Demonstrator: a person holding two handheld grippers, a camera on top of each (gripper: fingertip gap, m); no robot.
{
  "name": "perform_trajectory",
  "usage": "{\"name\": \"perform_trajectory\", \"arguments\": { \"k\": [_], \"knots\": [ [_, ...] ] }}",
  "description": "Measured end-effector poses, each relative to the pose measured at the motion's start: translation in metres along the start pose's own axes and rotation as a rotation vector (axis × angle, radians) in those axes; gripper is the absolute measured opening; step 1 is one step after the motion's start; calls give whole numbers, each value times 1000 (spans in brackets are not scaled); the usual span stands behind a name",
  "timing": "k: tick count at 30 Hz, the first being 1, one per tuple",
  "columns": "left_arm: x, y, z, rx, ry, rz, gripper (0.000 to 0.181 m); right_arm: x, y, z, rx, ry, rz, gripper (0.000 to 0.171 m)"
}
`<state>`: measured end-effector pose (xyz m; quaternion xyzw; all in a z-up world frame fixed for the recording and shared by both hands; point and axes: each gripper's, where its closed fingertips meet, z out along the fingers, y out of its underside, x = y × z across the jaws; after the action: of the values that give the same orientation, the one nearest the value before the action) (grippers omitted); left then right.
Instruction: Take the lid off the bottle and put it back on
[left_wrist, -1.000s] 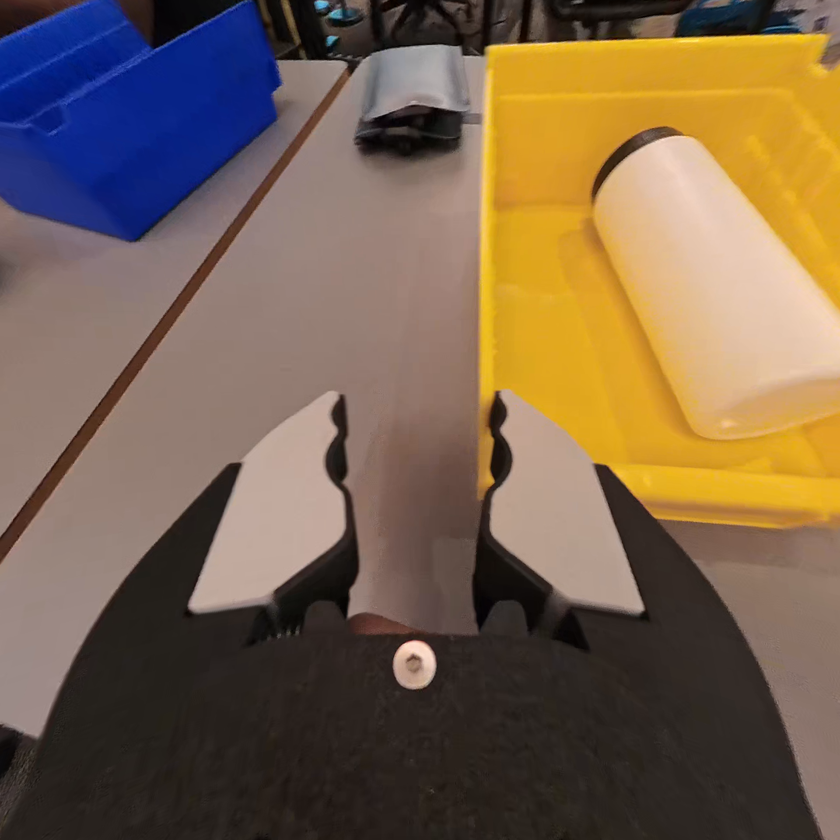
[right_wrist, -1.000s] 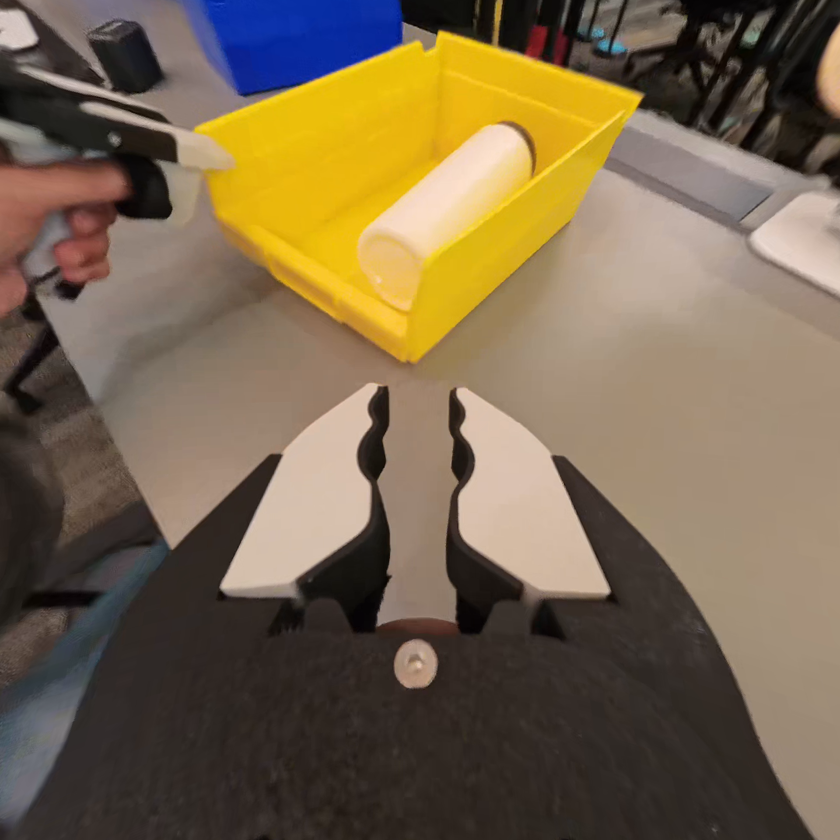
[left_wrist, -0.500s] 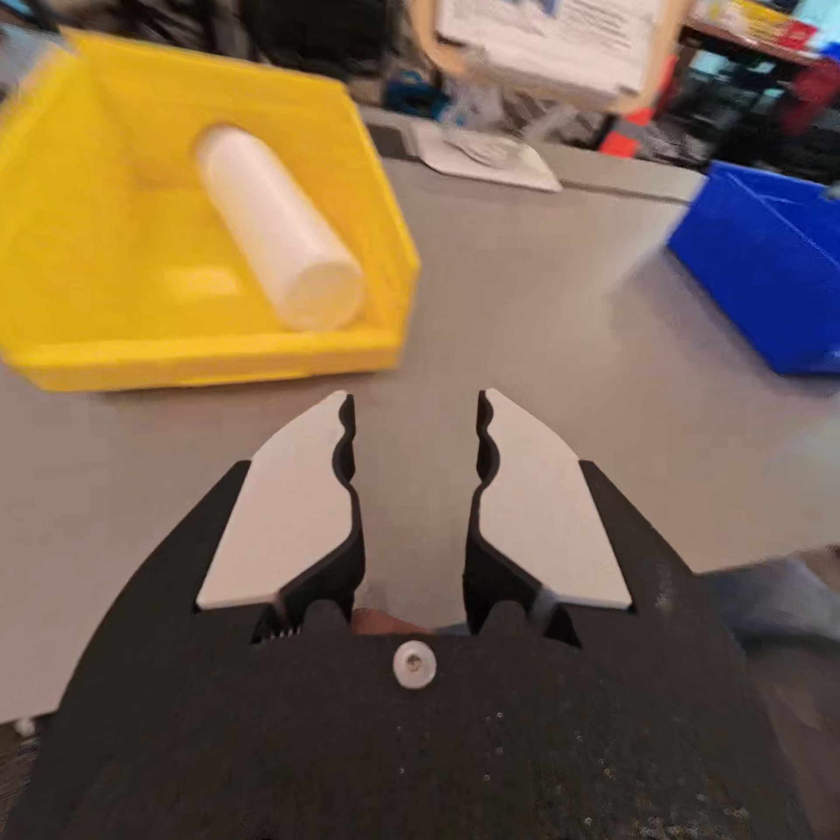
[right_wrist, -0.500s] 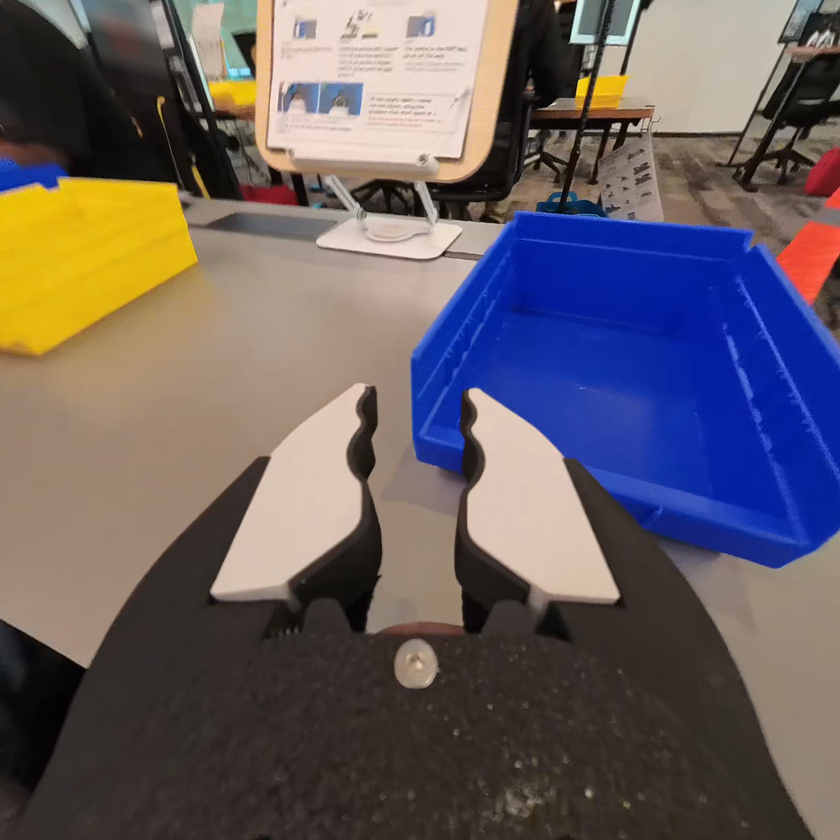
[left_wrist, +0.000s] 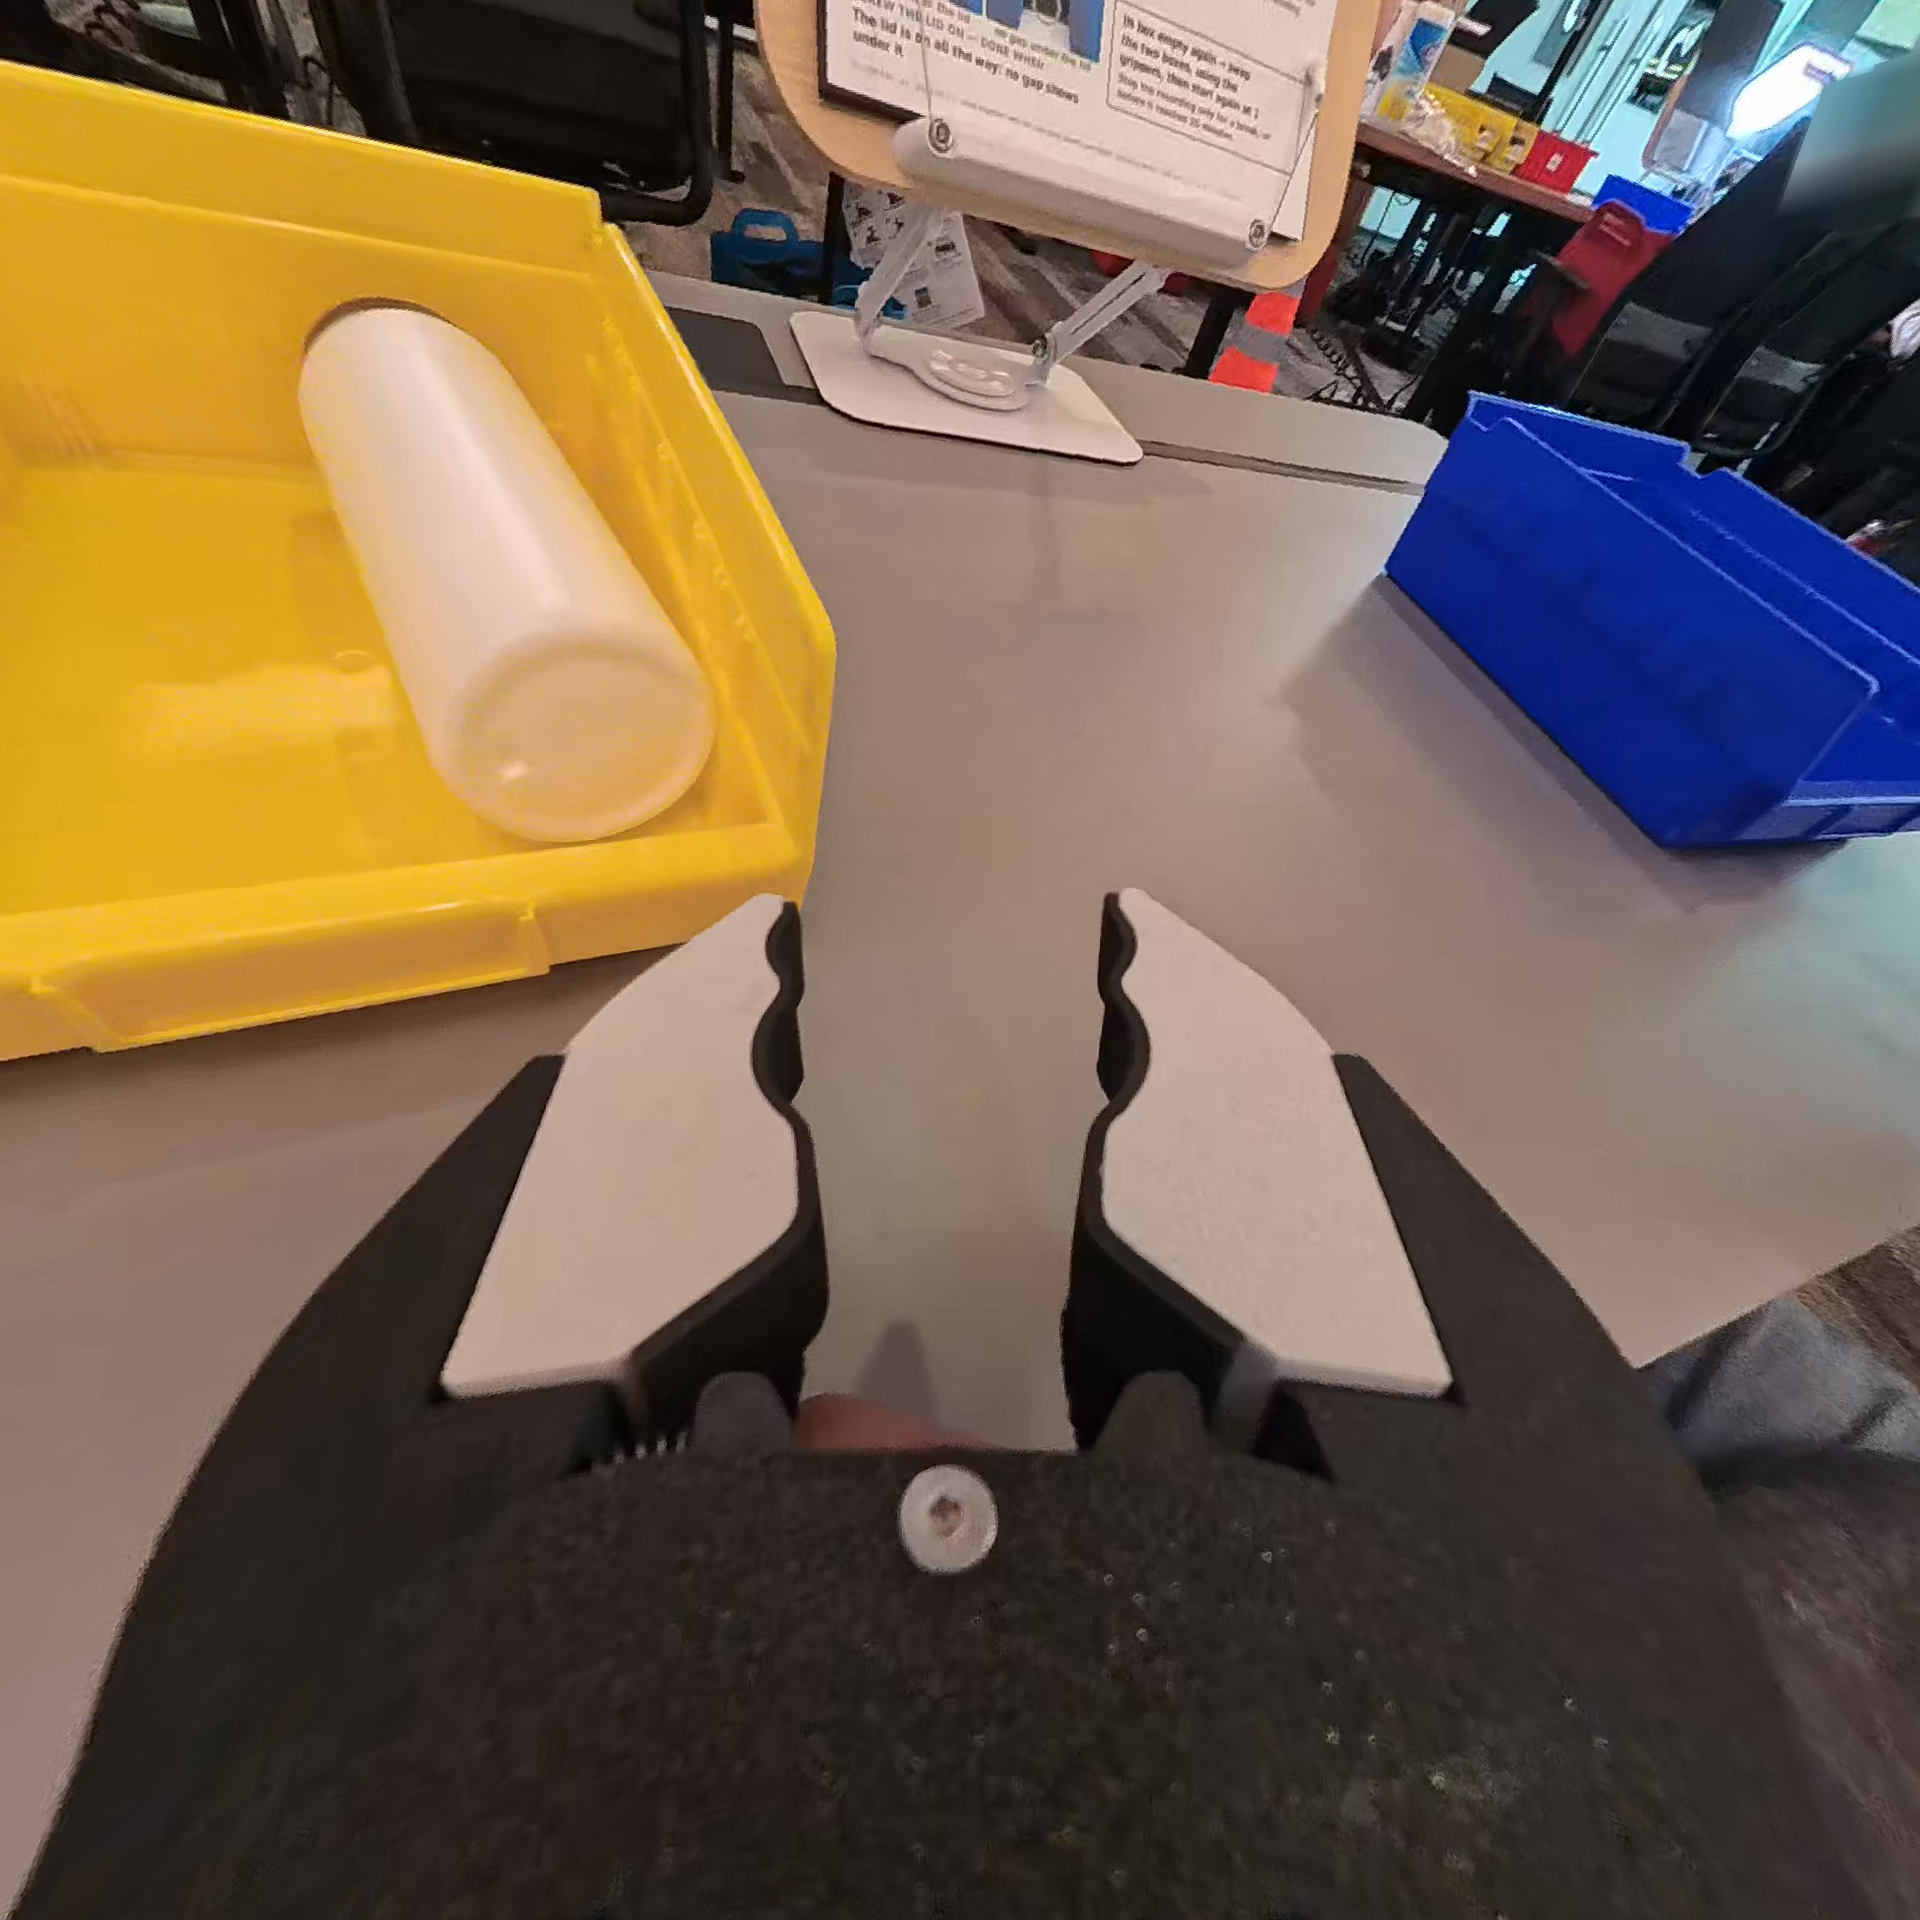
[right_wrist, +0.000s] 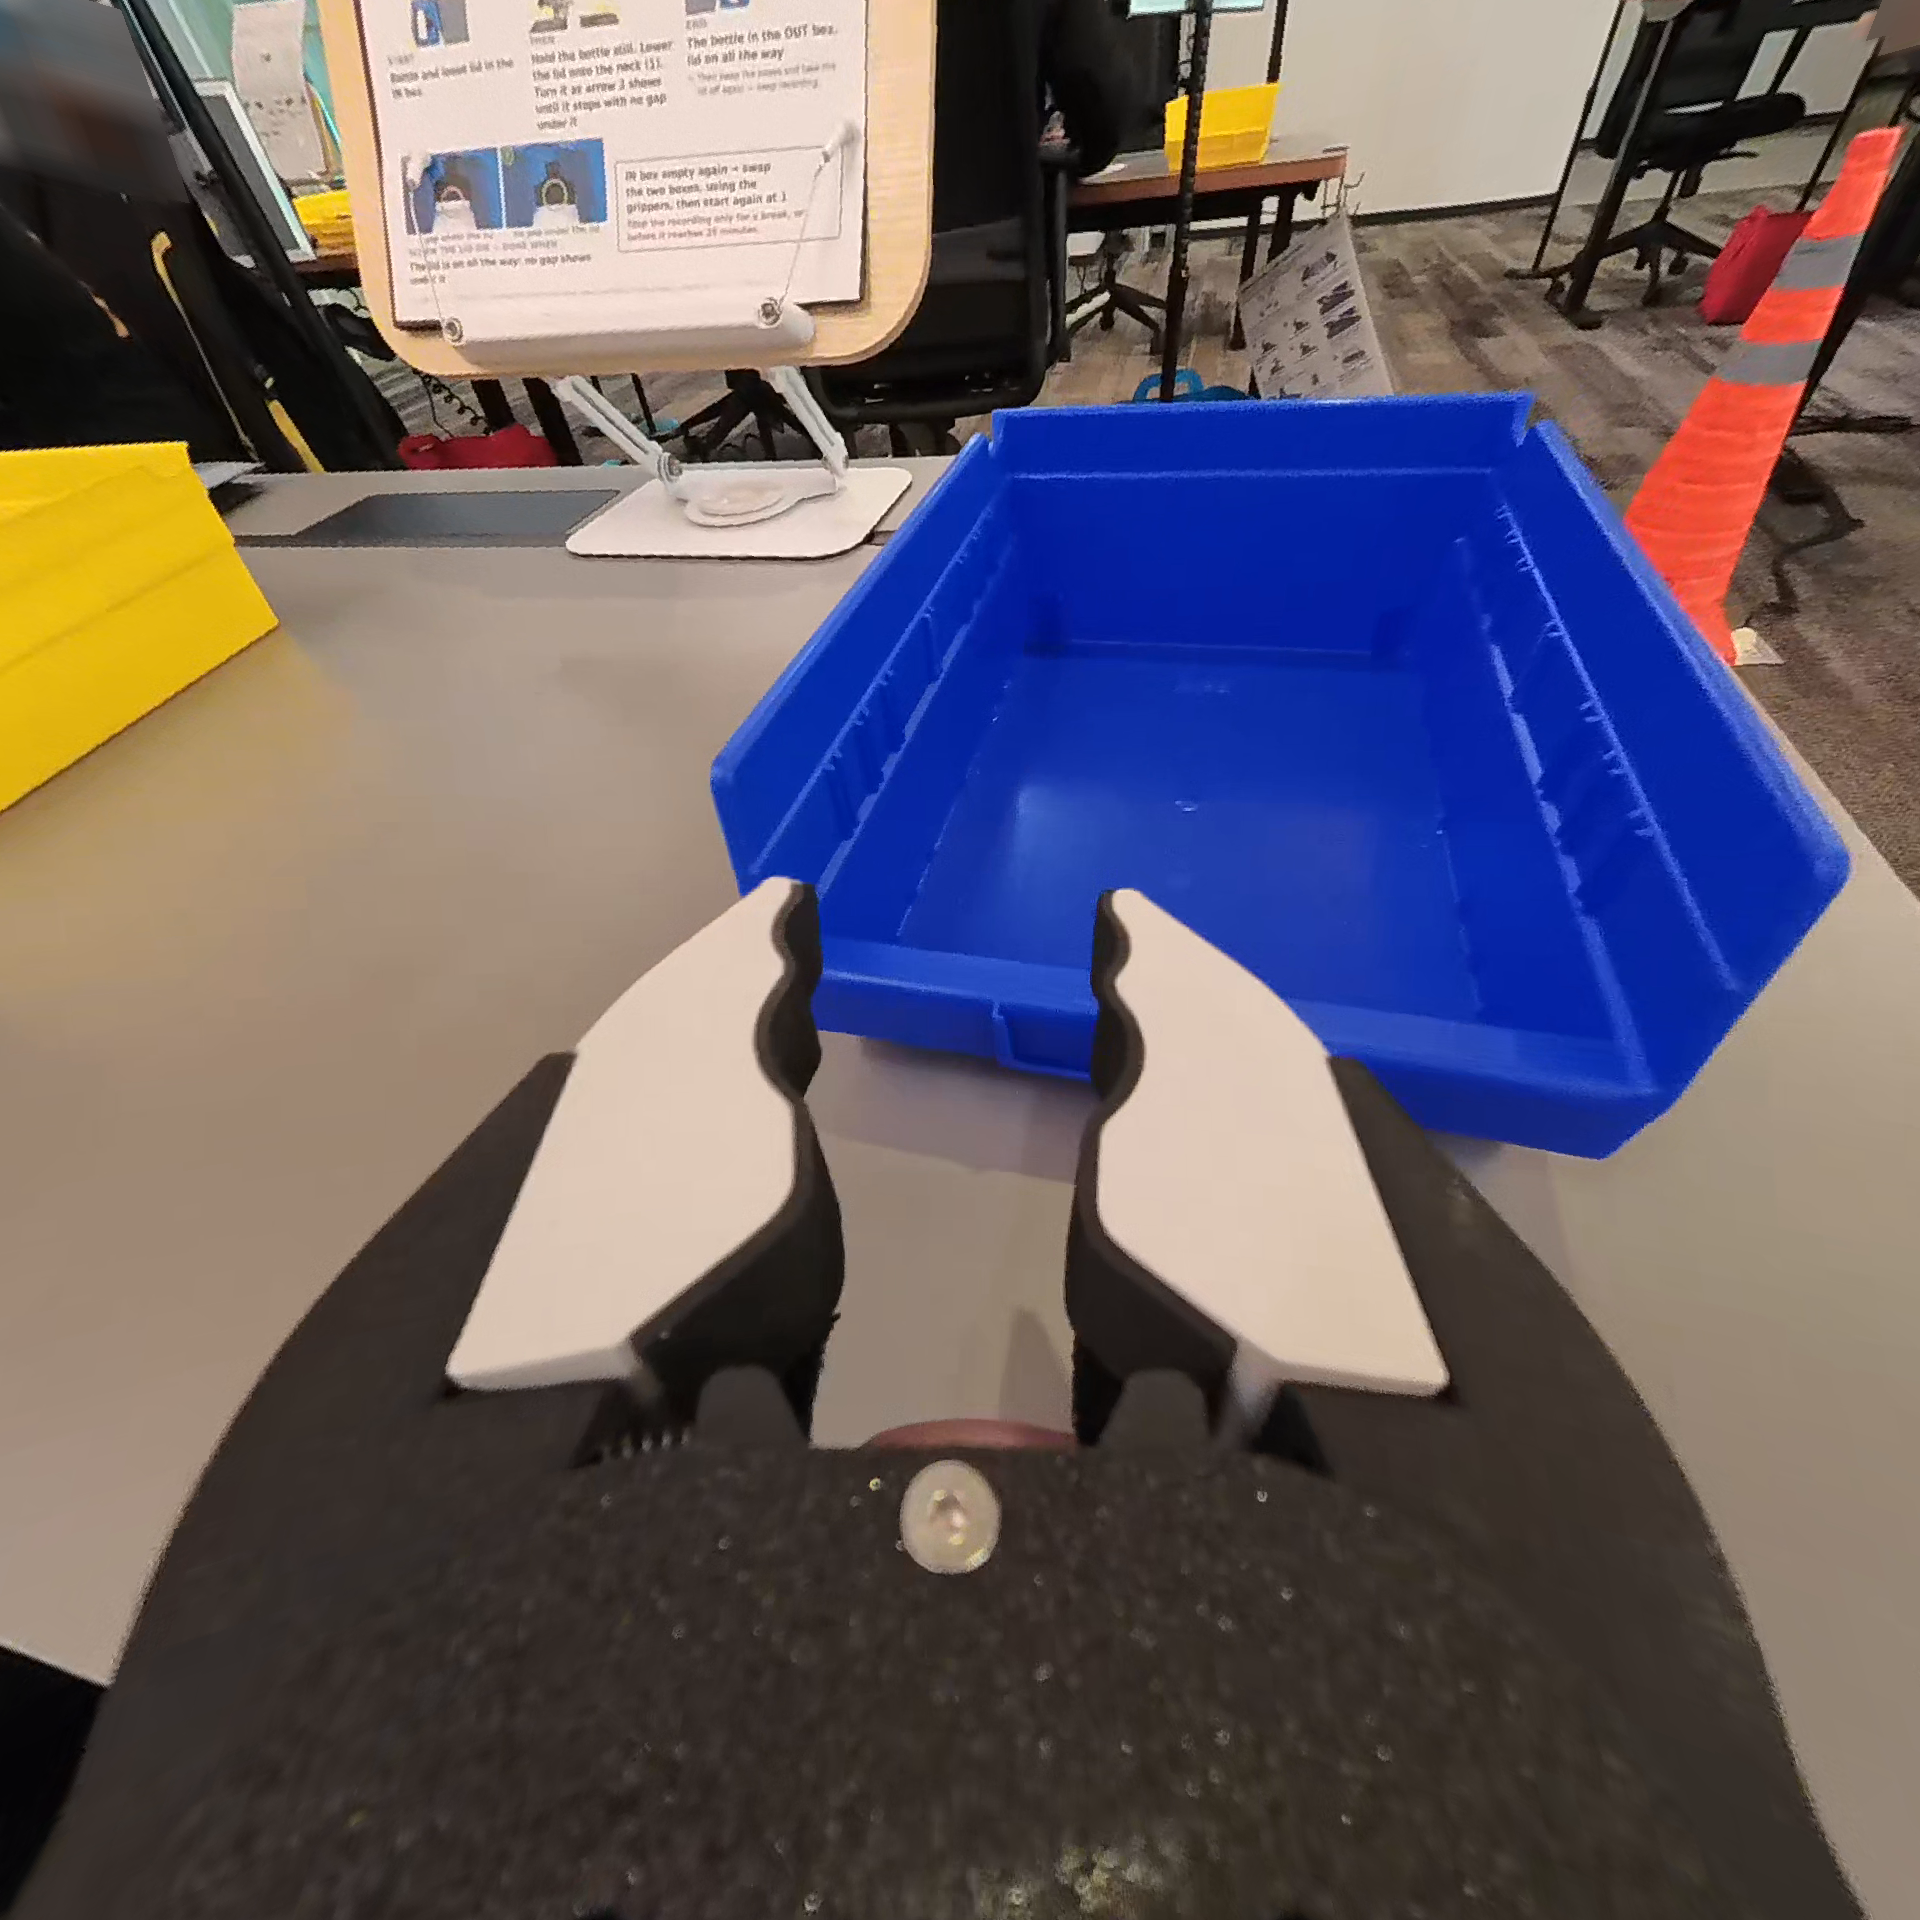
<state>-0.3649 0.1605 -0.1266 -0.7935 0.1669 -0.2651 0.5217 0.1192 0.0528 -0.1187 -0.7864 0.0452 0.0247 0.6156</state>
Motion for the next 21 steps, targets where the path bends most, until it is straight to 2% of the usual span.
{"name": "perform_trajectory", "arguments": {
  "k": [11, 17, 19, 21],
  "knots": [
    [12, -1, -5, 20, 31, 1, 58, -11, 7, 2, -21, -44, -8, 47],
    [27, 9, 2, -41, 47, 25, 69, -9, 4, -3, -5, -33, -24, 47],
    [31, -2, -3, -35, 74, -16, 68, -9, 6, -4, -11, -41, 2, 47],
    [25, -28, -6, -50, 98, -77, 72, -10, 6, -5, -4, -54, 30, 47]
  ]
}}
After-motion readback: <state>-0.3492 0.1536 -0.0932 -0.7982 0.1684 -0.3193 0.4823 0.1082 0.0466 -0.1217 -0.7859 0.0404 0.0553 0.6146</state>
